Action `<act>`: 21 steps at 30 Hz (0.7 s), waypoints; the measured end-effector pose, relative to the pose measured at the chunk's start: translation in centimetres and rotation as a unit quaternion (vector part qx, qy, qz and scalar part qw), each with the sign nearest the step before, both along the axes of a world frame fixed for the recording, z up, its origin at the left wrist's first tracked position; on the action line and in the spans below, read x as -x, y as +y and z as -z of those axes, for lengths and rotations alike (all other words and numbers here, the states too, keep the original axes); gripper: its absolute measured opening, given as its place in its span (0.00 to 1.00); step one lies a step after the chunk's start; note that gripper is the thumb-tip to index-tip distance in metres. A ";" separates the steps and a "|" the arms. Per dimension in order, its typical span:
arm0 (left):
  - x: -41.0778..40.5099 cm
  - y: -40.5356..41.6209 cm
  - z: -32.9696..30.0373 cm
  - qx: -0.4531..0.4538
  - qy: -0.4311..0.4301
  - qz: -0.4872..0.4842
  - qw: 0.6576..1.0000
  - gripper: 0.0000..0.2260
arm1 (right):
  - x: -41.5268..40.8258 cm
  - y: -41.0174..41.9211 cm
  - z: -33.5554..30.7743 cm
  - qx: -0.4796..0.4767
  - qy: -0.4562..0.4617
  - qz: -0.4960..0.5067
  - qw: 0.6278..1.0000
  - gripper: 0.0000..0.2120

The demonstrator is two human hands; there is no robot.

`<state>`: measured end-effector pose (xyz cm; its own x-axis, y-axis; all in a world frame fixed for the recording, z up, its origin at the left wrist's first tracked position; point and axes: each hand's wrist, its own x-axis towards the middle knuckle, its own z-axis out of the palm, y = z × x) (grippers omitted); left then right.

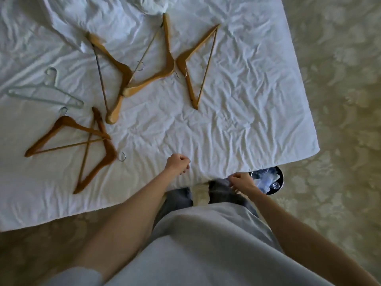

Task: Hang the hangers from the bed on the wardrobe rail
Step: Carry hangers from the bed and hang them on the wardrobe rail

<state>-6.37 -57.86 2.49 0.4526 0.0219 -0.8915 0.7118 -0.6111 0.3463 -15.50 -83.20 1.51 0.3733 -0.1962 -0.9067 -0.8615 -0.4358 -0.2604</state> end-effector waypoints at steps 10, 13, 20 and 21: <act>-13.9 -4.1 4.3 -0.086 -0.058 -0.159 0.982 0.09 | -24.2 1.2 1.9 -0.042 -0.143 -0.130 0.980 0.08; -20.0 -3.5 5.4 -0.100 -0.092 -0.179 0.974 0.12 | -30.7 3.3 3.9 -0.034 -0.166 -0.150 0.974 0.07; -31.7 -0.3 10.8 -0.166 -0.165 -0.190 0.953 0.11 | -40.2 8.3 11.6 0.029 -0.170 -0.188 0.967 0.11; -32.7 0.2 12.1 -0.176 -0.174 -0.182 0.952 0.12 | -41.1 8.9 12.9 0.046 -0.172 -0.192 0.965 0.13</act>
